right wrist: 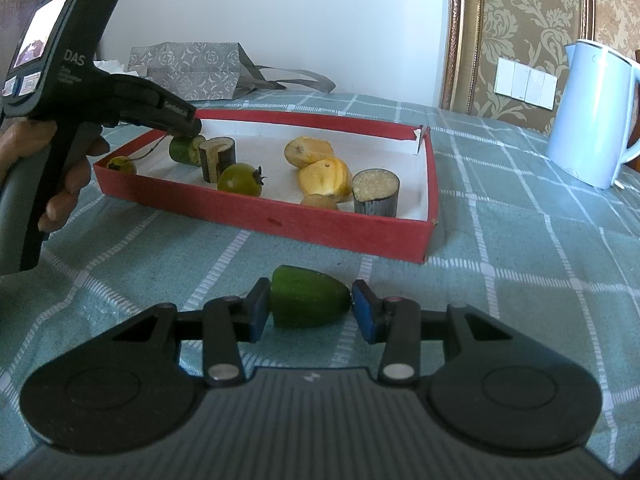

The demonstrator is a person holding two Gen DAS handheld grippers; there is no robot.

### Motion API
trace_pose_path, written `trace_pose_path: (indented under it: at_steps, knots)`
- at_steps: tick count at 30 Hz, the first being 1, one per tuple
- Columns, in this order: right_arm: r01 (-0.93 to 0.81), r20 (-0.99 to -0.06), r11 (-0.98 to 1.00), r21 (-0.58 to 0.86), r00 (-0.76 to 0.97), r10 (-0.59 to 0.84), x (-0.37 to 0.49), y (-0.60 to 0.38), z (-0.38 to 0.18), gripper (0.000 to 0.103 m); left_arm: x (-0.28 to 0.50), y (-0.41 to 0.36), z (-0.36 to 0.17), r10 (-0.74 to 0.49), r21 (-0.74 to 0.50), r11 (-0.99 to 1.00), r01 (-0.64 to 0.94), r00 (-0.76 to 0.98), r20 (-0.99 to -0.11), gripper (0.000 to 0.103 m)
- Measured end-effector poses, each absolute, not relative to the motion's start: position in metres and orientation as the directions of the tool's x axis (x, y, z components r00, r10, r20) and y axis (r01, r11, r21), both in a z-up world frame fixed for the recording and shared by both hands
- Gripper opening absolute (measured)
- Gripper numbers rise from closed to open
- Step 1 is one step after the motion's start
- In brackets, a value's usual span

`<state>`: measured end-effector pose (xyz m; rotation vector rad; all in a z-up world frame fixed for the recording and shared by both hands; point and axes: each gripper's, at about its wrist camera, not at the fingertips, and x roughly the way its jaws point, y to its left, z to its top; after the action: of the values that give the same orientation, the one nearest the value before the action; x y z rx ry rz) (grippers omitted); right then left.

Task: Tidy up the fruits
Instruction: 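Carry the brown fruit into the tray and open the left gripper while the right gripper holds the cucumber, then carry the cucumber chunk into the tray and open the right gripper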

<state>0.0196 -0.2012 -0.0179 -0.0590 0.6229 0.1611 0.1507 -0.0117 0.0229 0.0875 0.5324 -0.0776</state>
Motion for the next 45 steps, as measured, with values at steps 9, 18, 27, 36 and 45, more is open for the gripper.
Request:
trace_pose_path:
  at_steps: [9,18,27,36,45]
  knots:
    - [-0.168,-0.585,0.986,-0.005,0.8,0.133,0.019,-0.202,-0.018,0.042,0.121,0.016,0.035,-0.054,-0.013,0.998,0.054,0.901,-0.431,0.059]
    - [-0.167,-0.585,0.986,-0.01,0.8,0.13,0.019,-0.201,-0.018,0.042,0.08,0.032,0.027,-0.116,-0.092,0.992,0.085,0.897,-0.426,0.059]
    - [-0.167,-0.585,0.986,-0.009,0.801,0.13,0.019,-0.201,-0.018,0.042,0.058,0.026,0.015,-0.149,-0.095,0.988,0.118,0.875,-0.461,0.059]
    - [-0.167,-0.58,0.986,-0.008,0.804,0.132,0.019,-0.201,-0.018,0.041,0.051,0.014,0.003,-0.152,-0.054,0.988,0.145,0.853,-0.499,0.059]
    - [-0.146,-0.568,0.989,0.004,0.814,0.123,0.017,-0.205,-0.017,0.04,0.049,0.003,-0.005,-0.17,-0.024,0.982,0.186,0.828,-0.535,0.059]
